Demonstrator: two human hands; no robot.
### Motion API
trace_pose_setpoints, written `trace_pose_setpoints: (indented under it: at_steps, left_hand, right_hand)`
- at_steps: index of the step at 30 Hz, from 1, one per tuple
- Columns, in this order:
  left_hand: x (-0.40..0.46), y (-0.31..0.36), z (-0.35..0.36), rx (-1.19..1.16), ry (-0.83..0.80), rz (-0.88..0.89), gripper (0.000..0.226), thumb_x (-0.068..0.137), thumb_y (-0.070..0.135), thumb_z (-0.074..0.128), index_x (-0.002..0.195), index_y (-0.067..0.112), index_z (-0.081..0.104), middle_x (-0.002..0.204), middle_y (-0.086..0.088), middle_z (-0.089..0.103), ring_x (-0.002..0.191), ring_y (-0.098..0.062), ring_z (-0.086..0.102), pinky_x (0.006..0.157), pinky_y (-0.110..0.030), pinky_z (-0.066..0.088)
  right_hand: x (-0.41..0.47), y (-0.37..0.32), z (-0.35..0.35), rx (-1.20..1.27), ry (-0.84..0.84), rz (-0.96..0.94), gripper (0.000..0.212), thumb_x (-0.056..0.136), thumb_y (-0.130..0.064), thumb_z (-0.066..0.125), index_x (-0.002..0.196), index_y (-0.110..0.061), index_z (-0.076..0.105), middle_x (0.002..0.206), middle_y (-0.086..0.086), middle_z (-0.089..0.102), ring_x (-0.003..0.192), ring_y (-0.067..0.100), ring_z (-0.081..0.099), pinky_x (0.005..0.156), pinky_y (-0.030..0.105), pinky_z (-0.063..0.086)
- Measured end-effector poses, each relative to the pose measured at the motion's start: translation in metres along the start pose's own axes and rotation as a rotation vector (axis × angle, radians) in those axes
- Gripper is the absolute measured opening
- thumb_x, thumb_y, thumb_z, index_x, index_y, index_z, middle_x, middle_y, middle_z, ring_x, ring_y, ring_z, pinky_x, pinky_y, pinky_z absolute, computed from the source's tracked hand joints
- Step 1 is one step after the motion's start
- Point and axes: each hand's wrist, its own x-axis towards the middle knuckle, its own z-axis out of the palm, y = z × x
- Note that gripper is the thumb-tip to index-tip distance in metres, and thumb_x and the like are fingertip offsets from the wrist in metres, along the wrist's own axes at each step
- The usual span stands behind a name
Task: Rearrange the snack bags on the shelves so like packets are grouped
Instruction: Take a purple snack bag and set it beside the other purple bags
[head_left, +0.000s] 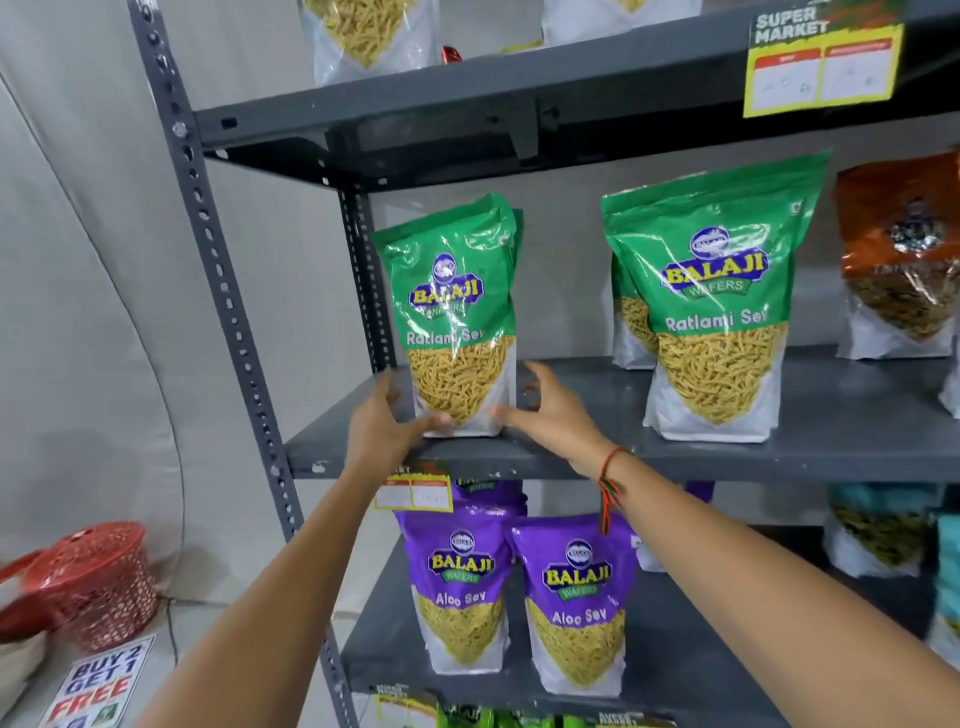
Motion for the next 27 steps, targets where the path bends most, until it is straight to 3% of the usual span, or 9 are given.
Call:
trace_pose_setpoints:
  at_steps: [2, 5, 9, 13, 18, 20, 22, 24, 27]
  left_hand:
    - [-0.024, 0.004, 0.003, -0.048, 0.185, 0.038, 0.084, 0.066, 0.049, 0.081, 0.137, 0.02, 0.047, 0.127, -0.003, 0.064, 0.117, -0.022, 0.059, 0.101, -0.043, 0.047]
    - [-0.066, 0.005, 0.016, -0.091, 0.386, 0.078, 0.044, 0.075, 0.05, 0.072, 0.109, 0.023, 0.066, 0.107, 0.002, 0.072, 0.1, -0.017, 0.067, 0.091, -0.041, 0.053]
    - [-0.12, 0.001, 0.053, -0.134, 0.379, 0.027, 0.027, 0.079, 0.046, 0.071, 0.094, 0.023, 0.069, 0.087, 0.01, 0.07, 0.085, -0.016, 0.067, 0.081, -0.036, 0.055]
    - [-0.166, -0.024, 0.098, -0.068, 0.204, -0.105, 0.034, 0.078, 0.045, 0.072, 0.099, 0.02, 0.07, 0.095, 0.001, 0.075, 0.089, -0.017, 0.069, 0.082, -0.035, 0.054]
    - [-0.203, -0.072, 0.146, 0.103, -0.167, -0.287, 0.04, 0.075, 0.039, 0.075, 0.108, 0.016, 0.068, 0.102, -0.005, 0.074, 0.099, -0.024, 0.069, 0.074, -0.031, 0.047]
    - [-0.21, -0.086, 0.162, 0.129, -0.302, -0.344, 0.042, 0.073, 0.029, 0.079, 0.106, 0.008, 0.064, 0.096, -0.011, 0.07, 0.094, -0.029, 0.067, 0.073, -0.038, 0.049]
    - [-0.212, -0.098, 0.178, 0.158, -0.406, -0.354, 0.046, 0.073, 0.022, 0.08, 0.111, 0.008, 0.057, 0.083, -0.006, 0.058, 0.079, -0.024, 0.058, 0.065, -0.039, 0.048]
    - [-0.209, -0.112, 0.193, 0.174, -0.463, -0.351, 0.062, 0.073, 0.018, 0.08, 0.125, 0.003, 0.051, 0.083, -0.001, 0.057, 0.076, -0.02, 0.055, 0.059, -0.033, 0.043]
    - [-0.197, -0.142, 0.217, 0.185, -0.539, -0.382, 0.071, 0.069, 0.033, 0.082, 0.127, 0.009, 0.051, 0.118, -0.005, 0.065, 0.098, -0.025, 0.065, 0.069, -0.032, 0.049]
  right_hand:
    - [-0.015, 0.0, -0.009, -0.035, 0.119, -0.083, 0.067, 0.073, -0.043, 0.074, 0.131, -0.021, 0.047, 0.127, 0.004, 0.059, 0.112, 0.02, 0.058, 0.095, 0.039, 0.05]
    - [-0.048, -0.002, -0.027, -0.038, 0.271, -0.243, 0.042, 0.079, -0.045, 0.068, 0.113, -0.02, 0.06, 0.105, 0.0, 0.067, 0.089, 0.013, 0.063, 0.078, 0.035, 0.056]
    - [-0.107, 0.015, -0.053, -0.104, 0.264, -0.384, 0.02, 0.086, -0.037, 0.062, 0.095, -0.02, 0.066, 0.085, -0.005, 0.068, 0.076, 0.007, 0.063, 0.065, 0.03, 0.055]
    - [-0.157, 0.067, -0.073, -0.2, 0.169, -0.307, 0.016, 0.085, -0.038, 0.063, 0.091, -0.024, 0.065, 0.078, -0.007, 0.068, 0.071, 0.007, 0.063, 0.063, 0.028, 0.054]
    - [-0.194, 0.153, -0.074, -0.338, -0.042, 0.015, 0.024, 0.08, -0.032, 0.066, 0.104, -0.03, 0.058, 0.077, -0.01, 0.069, 0.067, 0.005, 0.064, 0.063, 0.037, 0.058]
    - [-0.199, 0.181, -0.065, -0.345, -0.144, 0.154, 0.033, 0.079, -0.029, 0.068, 0.11, -0.026, 0.057, 0.082, -0.007, 0.071, 0.07, 0.01, 0.065, 0.068, 0.04, 0.058]
    - [-0.198, 0.207, -0.052, -0.342, -0.264, 0.279, 0.044, 0.077, -0.03, 0.071, 0.117, -0.024, 0.055, 0.099, 0.0, 0.071, 0.079, 0.015, 0.066, 0.076, 0.04, 0.058]
    - [-0.193, 0.226, -0.038, -0.297, -0.376, 0.396, 0.063, 0.072, -0.034, 0.074, 0.128, -0.022, 0.048, 0.119, 0.004, 0.065, 0.099, 0.022, 0.065, 0.086, 0.041, 0.055]
    - [-0.182, 0.25, -0.019, -0.138, -0.455, 0.517, 0.075, 0.068, -0.018, 0.08, 0.132, -0.013, 0.041, 0.129, 0.013, 0.055, 0.116, 0.032, 0.056, 0.097, 0.046, 0.049]
